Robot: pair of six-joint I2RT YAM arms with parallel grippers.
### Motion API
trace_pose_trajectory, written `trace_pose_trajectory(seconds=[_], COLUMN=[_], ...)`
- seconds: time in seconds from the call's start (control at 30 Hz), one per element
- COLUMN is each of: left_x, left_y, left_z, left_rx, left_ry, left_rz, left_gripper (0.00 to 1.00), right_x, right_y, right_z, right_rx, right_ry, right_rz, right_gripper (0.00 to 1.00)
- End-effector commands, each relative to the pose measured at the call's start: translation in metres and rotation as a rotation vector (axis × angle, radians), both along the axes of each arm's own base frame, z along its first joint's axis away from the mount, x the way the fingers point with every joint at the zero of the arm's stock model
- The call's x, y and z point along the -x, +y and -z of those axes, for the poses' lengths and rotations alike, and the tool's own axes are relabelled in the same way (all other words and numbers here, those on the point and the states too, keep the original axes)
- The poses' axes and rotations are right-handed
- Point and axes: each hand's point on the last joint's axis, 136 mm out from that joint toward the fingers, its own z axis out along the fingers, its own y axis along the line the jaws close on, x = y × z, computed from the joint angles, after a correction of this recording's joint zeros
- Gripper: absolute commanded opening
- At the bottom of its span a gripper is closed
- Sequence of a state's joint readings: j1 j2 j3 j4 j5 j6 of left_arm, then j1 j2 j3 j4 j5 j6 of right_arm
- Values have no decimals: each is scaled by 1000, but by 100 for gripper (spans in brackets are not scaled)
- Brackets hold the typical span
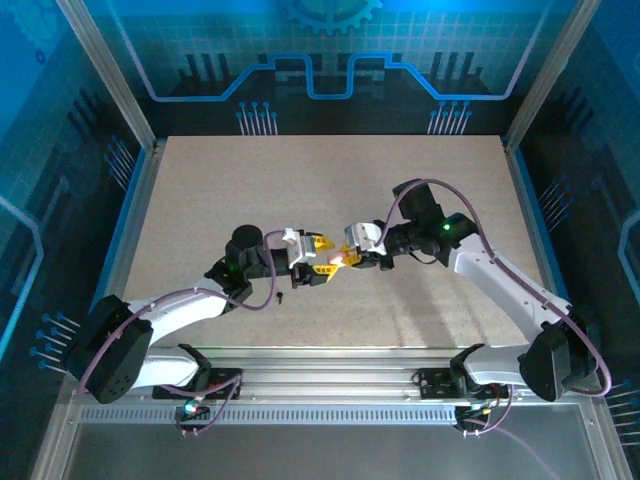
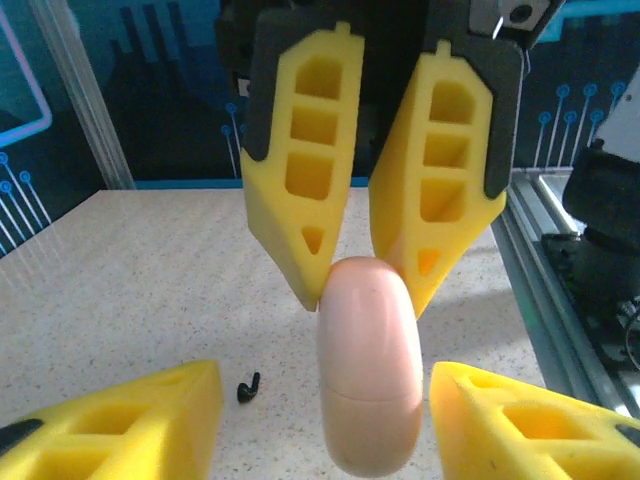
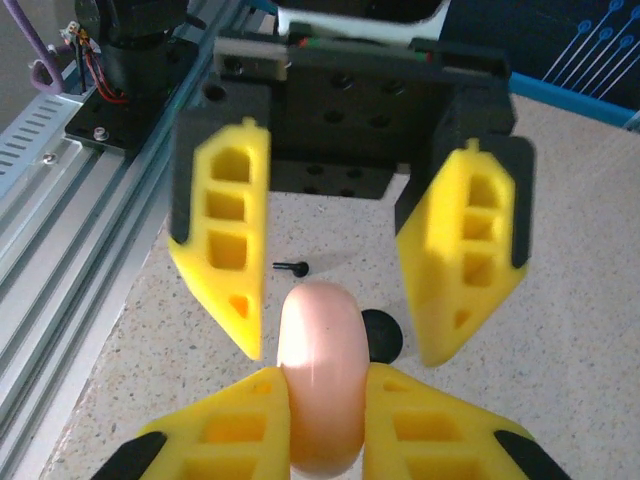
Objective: Insert the wireless bluetooth earbuds into the charging case
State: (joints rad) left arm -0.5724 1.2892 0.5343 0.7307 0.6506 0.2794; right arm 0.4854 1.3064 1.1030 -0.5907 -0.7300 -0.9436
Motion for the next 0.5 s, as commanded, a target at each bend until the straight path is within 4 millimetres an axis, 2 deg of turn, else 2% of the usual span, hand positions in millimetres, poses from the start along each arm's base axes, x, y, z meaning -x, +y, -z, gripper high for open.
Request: trace_pose_trajectory(seconds=[0.0, 0.1, 0.23, 0.47], left_x=[-9, -20, -36, -66], left_y=[2, 6, 10, 21], left_z=[-2, 4, 13, 23], left_rx=[12, 11, 6, 36], left_ry=[-24, 3, 40, 109], left_rz=[-57, -115, -196, -320], left_gripper=[63, 70, 71, 70], right_x=[-8, -22, -40, -85], right_y=[-9, -18, -31, -59], right_z=[-3, 6, 29, 73], right_rx=[-4, 23, 117, 243], right_ry=[72, 129, 207, 383], right_rz=[25, 74, 135, 292], right_gripper=[13, 13, 13, 10])
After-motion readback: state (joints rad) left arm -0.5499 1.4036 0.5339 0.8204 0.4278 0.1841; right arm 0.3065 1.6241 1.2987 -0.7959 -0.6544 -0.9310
